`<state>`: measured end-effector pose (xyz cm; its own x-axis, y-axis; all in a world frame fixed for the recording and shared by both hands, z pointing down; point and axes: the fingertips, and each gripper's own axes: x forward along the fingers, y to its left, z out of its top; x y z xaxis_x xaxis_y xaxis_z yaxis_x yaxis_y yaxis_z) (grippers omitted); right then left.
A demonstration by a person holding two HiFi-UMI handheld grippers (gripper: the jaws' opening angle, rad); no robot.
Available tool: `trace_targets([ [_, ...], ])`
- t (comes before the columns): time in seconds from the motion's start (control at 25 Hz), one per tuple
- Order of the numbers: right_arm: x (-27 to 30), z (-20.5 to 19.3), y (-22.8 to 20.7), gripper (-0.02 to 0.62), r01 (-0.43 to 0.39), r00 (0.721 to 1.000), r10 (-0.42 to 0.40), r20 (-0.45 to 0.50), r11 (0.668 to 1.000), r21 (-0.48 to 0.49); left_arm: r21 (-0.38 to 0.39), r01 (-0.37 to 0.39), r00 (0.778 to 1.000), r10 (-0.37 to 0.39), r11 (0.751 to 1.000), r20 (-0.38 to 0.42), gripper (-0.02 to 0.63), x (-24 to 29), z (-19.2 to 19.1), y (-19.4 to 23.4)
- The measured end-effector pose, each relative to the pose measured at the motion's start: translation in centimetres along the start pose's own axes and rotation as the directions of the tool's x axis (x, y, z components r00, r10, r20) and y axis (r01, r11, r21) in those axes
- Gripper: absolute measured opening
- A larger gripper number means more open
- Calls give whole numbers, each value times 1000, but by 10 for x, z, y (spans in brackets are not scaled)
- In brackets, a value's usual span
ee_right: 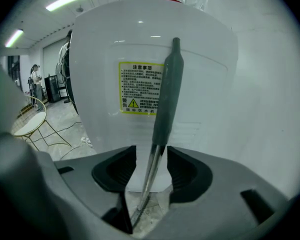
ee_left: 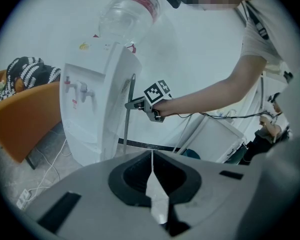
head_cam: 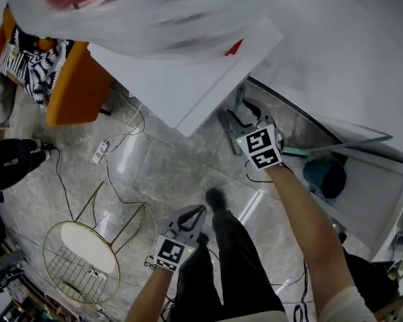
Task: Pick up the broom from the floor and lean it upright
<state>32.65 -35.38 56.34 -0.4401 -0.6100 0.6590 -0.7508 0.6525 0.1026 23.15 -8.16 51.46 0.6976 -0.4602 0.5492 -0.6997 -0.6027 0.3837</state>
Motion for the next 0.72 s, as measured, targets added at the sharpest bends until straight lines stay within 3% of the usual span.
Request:
trace_targets([
  [0.4,-28,20,-12,201,7,999,-8,47,1000,3,39,-26,1000,25,999,19,12,-3,17,3],
  [0.72,-117,59,-9,143,3,998,-4,60,1000,15,77,-50,997,45,996,64,12,-31,92,-17],
])
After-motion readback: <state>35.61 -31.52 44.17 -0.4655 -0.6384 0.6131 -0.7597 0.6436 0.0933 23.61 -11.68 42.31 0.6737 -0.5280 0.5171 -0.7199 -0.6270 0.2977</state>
